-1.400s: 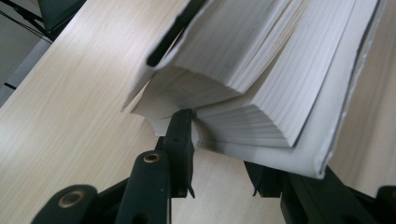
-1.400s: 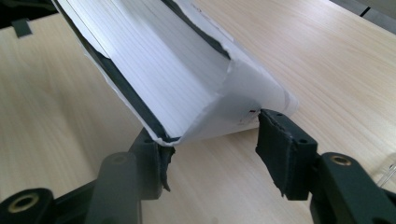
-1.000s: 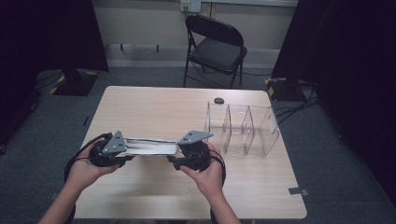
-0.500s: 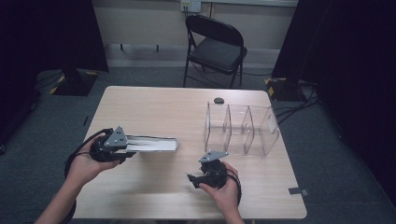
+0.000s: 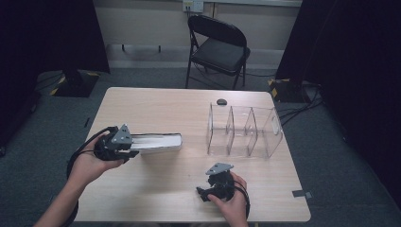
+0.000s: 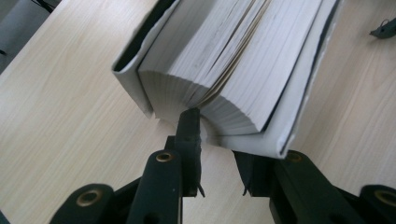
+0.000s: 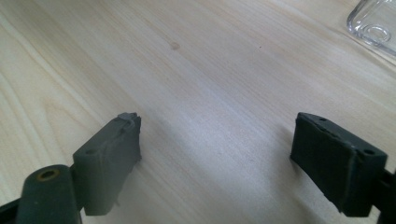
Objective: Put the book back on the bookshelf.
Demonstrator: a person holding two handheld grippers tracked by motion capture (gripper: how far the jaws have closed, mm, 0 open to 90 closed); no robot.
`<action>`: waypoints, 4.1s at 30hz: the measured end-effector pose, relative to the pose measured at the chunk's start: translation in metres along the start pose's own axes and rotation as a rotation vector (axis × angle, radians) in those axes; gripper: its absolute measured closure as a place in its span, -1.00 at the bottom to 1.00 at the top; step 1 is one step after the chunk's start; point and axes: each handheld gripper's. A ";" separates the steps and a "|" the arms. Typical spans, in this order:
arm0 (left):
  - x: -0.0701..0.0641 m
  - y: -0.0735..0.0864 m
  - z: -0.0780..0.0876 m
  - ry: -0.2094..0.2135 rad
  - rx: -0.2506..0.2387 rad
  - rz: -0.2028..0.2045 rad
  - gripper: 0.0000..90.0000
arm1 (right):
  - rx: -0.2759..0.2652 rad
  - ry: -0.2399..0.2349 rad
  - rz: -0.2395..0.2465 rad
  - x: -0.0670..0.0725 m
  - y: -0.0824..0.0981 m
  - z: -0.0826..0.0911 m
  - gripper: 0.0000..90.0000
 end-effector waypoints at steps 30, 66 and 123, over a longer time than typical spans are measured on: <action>0.009 -0.001 0.002 0.026 -0.012 0.044 0.62 | -0.098 0.028 -0.024 0.001 0.007 -0.007 -0.79; 0.019 0.002 0.008 0.027 -0.031 0.046 0.71 | -0.011 -0.012 0.111 0.004 -0.033 -0.001 -0.58; 0.009 0.026 -0.010 0.027 -0.055 0.045 0.20 | 0.064 0.048 0.553 0.044 -0.187 0.059 0.02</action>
Point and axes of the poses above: each handheld gripper's, and its own axes: z roughly backward along the jaws, y roughly out of its underside, x roughly to its left, and after that the axes turned 6 degrees about x, right-handed
